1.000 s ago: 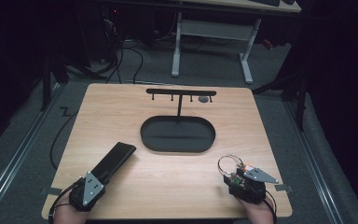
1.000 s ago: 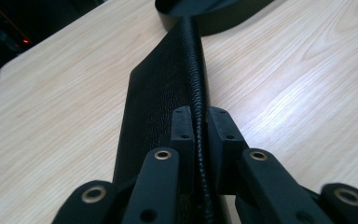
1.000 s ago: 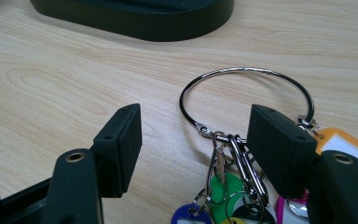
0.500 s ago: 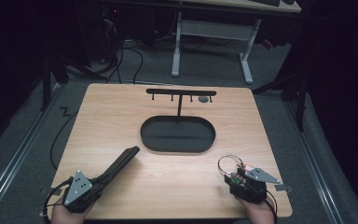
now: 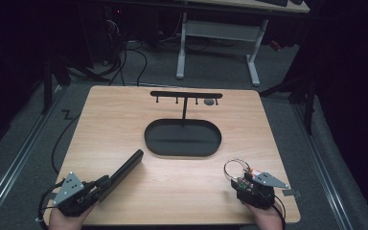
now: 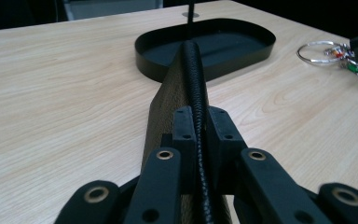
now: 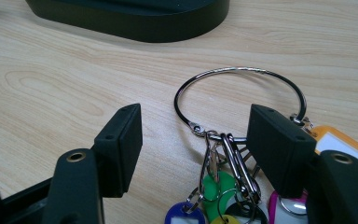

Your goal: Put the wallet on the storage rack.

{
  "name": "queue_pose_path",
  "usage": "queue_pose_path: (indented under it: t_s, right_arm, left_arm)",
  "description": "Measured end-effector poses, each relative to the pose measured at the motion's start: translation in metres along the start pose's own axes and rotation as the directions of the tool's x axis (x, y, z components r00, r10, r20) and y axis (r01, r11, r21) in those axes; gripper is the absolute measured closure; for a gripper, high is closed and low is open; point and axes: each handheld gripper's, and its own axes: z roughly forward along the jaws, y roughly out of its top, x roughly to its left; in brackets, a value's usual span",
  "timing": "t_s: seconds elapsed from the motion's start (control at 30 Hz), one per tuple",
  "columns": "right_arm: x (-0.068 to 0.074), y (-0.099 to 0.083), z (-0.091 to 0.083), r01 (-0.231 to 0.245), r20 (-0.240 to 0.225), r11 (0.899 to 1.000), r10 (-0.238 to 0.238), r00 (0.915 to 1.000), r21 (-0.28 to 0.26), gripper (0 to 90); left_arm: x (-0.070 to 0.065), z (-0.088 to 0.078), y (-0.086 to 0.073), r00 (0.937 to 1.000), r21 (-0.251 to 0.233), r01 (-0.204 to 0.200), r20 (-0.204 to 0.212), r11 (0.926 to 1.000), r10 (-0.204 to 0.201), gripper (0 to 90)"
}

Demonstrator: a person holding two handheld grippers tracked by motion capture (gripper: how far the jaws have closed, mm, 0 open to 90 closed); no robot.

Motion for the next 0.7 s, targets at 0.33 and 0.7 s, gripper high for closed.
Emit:
queue_pose_path:
  t_s: [0.33, 0.7]
  right_arm:
    - [0.0, 0.0, 0.001, 0.003, -0.001, 1.0, -0.003, 1.0, 0.005, 36.2]
    - [0.0, -0.001, 0.002, -0.001, -0.012, 1.0, 0.001, 0.9999, 0.015, 36.1]
  left_arm:
    - [0.011, -0.002, -0.003, 0.9995, -0.018, 0.03, -0.011, 0.9994, -0.03, 81.1]
    - [0.013, -0.003, -0.005, 0.9994, -0.031, 0.013, -0.031, 0.9994, -0.014, 77.9]
